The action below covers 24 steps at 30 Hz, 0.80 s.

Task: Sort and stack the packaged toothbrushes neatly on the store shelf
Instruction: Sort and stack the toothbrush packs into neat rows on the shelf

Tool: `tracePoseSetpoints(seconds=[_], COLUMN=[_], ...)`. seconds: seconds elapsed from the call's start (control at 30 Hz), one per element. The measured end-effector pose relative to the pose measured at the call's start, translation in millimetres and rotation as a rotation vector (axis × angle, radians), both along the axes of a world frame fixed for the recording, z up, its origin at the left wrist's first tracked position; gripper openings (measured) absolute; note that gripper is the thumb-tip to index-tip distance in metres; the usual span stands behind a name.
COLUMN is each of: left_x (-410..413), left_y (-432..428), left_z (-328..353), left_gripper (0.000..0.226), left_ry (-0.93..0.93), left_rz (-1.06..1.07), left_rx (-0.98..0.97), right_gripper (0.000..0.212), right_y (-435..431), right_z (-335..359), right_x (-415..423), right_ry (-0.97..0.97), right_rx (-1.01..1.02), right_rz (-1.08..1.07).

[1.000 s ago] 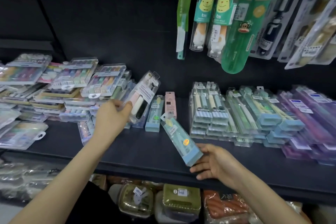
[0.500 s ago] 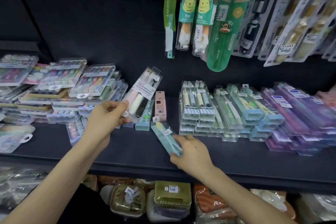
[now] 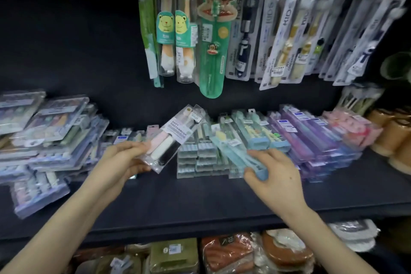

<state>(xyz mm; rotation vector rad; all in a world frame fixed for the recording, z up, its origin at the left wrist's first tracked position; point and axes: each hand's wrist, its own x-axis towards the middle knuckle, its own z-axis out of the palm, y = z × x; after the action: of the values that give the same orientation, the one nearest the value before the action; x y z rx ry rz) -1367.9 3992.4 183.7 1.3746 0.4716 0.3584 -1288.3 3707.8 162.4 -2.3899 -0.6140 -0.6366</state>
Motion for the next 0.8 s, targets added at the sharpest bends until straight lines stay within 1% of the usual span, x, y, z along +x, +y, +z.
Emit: tracePoseSetpoints(seconds=[0.07,0.13,0.23,0.3,0.4,0.43,0.47,0.5,0.53,0.57,0.63,0.67,0.7,0.73,0.8], left_x=[10,20,32,37,42,43,44,44,44,42,39,37,33,30,22], left_y=[-8,-15,-25,-33,-40,-40,-41,-41,-42,-45,-56,-62,-68,-72,-71], left_z=[0,1,2,3,4,4,4,4,4,4,1,-1,-3,-5,-7], left_gripper=[0.013,0.009,0.008,0.009,0.01,0.01,0.01,0.011,0.012,0.013,0.012,0.015,0.02,0.025,0.035], left_ry=[-0.004,-0.007,0.003,0.007,0.027,0.033,0.037,0.04,0.04,0.04,0.037,0.036,0.034,0.033,0.048], left_rz=[-0.018,-0.025,-0.043,-0.062,-0.068,-0.073,-0.085,-0.104,-0.133,-0.17,-0.249,-0.286,-0.321,-0.355,-0.423], left_rx=[-0.011,-0.038,-0.059,-0.064,-0.061,-0.062,-0.068,-0.075,-0.086,-0.1,-0.138,-0.155,-0.16,-0.148,-0.049], right_gripper=[0.029,0.029,0.028,0.029,0.039,0.041,0.04,0.037,0.036,0.037,0.042,0.038,0.036,0.04,0.045], right_y=[-13,-21,-22,-21,-18,-16,-12,-6,2,12,33,43,50,55,59], right_z=[-1,-2,-3,-1,2,3,5,6,7,10,17,19,18,16,15], right_x=[22,49,88,108,122,119,112,103,90,76,47,35,28,24,20], right_ry=[-0.058,-0.131,-0.166,-0.147,-0.027,-0.032,-0.051,-0.094,-0.094,0.014,0.375,0.545,0.629,0.653,0.694], right_rx=[0.039,0.032,-0.03,-0.135,-0.425,-0.447,-0.387,-0.262,-0.108,0.049,0.368,0.505,0.6,0.652,0.724], right_rz=[-0.131,-0.242,-0.306,-0.307,-0.415,-0.419,-0.389,-0.33,-0.238,-0.109,0.144,0.25,0.324,0.362,0.369])
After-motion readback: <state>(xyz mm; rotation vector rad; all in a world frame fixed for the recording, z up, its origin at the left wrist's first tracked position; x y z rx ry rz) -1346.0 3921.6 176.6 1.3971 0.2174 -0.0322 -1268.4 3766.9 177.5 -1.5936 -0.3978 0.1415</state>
